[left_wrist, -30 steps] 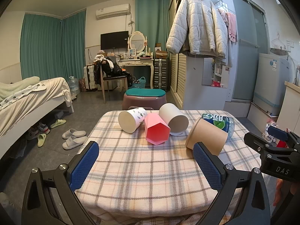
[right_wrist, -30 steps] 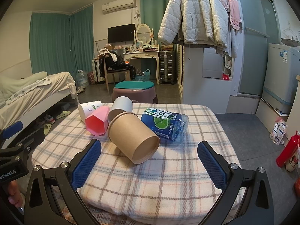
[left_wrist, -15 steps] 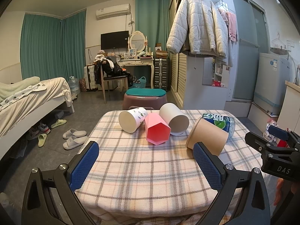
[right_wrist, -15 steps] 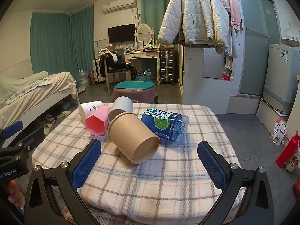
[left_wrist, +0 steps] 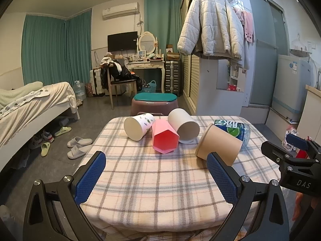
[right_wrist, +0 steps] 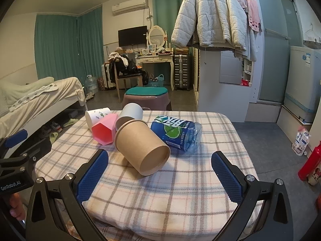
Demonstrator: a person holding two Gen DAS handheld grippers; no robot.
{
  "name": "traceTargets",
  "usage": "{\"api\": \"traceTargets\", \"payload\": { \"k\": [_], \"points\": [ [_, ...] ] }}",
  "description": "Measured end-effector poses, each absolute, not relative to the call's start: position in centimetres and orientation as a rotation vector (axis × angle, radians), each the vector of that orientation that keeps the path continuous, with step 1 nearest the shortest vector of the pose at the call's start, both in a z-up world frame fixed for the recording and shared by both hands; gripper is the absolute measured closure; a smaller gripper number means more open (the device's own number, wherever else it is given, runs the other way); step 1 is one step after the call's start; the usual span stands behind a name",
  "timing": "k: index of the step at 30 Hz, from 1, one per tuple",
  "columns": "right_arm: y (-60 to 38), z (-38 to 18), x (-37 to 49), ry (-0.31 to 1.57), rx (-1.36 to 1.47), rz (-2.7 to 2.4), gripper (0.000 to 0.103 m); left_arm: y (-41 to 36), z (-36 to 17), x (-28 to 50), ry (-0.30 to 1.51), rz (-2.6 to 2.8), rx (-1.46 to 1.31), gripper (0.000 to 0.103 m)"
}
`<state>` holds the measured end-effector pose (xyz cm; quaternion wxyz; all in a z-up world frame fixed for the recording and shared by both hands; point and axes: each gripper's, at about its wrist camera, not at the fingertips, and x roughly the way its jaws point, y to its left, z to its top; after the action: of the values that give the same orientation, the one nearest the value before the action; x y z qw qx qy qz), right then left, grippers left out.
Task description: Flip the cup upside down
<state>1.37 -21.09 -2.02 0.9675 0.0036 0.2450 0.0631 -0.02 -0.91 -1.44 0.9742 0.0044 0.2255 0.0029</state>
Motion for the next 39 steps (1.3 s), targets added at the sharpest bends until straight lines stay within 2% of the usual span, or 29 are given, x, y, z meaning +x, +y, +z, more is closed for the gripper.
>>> {"api": "traceTargets", "payload": {
  "k": [12,20,31,39],
  "points": [
    [-25.1,-1.7,4.6,0.514,-0.094,0.177,0.000,-2.8,-2.0,1.6,0.517,0.054,-0.002,0.000],
    [-28.9,-2.1,10.7,0.559,-0.205,0.260,0.000,-3.7,-2.7,4.6,0.562,0.147,0.002,0.000],
    [-27.6,-5.7,19.5,0.719,-0.346,0.567,0.000,-3.5,-4.2,8.4,0.629,0.227,0.023,0.000],
    [-26.8,-7.8,22.1,0.800,-0.371,0.680,0.000,-3.4,-5.4,9.9,0.663,0.218,0.040,0.000]
  ]
}}
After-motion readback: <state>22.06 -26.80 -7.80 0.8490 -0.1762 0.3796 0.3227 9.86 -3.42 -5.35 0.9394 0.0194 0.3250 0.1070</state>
